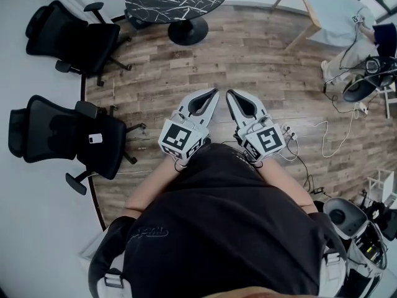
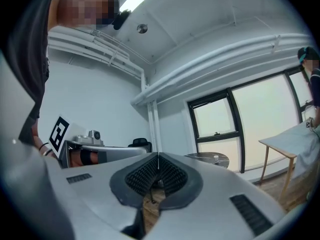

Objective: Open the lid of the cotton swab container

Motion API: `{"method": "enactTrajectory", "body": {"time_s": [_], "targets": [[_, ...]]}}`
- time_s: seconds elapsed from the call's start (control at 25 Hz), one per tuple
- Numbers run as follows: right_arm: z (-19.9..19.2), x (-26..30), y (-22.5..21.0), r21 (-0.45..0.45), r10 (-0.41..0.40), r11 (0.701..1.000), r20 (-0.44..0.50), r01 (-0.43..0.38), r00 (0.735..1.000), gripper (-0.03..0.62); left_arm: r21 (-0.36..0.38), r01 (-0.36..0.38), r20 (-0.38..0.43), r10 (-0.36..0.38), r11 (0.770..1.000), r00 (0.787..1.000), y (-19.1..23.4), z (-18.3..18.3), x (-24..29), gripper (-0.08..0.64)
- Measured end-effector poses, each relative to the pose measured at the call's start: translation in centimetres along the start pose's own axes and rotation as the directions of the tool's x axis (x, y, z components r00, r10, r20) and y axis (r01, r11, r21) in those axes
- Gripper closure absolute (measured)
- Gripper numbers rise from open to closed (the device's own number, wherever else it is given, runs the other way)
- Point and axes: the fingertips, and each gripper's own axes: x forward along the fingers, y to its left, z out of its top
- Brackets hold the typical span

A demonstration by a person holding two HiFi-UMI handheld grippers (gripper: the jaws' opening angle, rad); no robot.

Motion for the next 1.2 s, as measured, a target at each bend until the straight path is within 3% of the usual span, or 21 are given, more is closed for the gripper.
{"method": "enactTrajectory", "body": {"time_s": [0.28, 0.52, 1.2], "targets": [[2.0, 8.1, 0.9, -0.017, -0.021, 1.0, 0.022, 0.022, 1.0, 0.568, 0.03, 0.018, 0.013, -0.018, 0.999, 1.0, 7.7, 3.1, -0.9, 0.545], [1.2, 12.7, 2.4, -0.011, -0.016, 1.0, 0.001, 0.016, 1.0, 0.568, 0.012, 0.022, 0.012, -0.022, 1.0, 1.0, 12.4, 3.0, -2.4, 0.545], [0.6, 20.0, 2.6, -0.005, 0.073, 0.997, -0.016, -0.073, 0.997, 0.568, -0.01, -0.073, -0.001, 0.073, 0.997, 0.997, 19.4, 2.8, -3.1, 0.545]]}}
